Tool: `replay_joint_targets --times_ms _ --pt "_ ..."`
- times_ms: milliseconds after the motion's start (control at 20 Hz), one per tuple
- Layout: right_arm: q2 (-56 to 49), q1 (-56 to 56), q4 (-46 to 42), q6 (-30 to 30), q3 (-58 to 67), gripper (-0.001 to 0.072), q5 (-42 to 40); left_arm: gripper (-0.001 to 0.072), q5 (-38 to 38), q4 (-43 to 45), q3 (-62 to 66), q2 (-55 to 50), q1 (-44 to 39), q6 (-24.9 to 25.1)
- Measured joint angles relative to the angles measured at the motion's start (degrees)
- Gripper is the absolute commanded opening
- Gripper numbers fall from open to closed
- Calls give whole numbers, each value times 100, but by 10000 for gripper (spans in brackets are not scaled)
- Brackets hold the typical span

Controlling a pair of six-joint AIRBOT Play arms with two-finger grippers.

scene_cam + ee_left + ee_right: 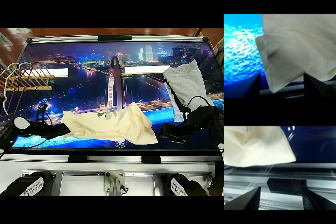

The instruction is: Fold the shirts.

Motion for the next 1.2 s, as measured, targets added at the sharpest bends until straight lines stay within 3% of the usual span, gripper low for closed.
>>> replay_joint_targets --times_ms 50,100,350,1000,1050,1150,1200 --pt "7 -11 2 -13 -11 611 2 104 101 -39 -9 -109 -70 9" --pt "9 -22 -20 -11 -28 612 -2 32 164 -79 -4 -181 -116 17" --pt "-52 -37 -291 179 -343 612 142 30 153 -181 302 -188 -201 308" --pt "-1060 81 833 282 -769 592 1478 30 -107 -219 857 476 -216 476" --pt "-1102 175 866 289 -772 484 1537 30 -107 -219 935 498 -216 476" --pt "-1182 391 896 282 -776 166 1735 30 -114 -219 1115 525 -216 479" --pt "-1202 492 863 271 -756 74 1832 29 -122 -219 1213 533 -216 479"
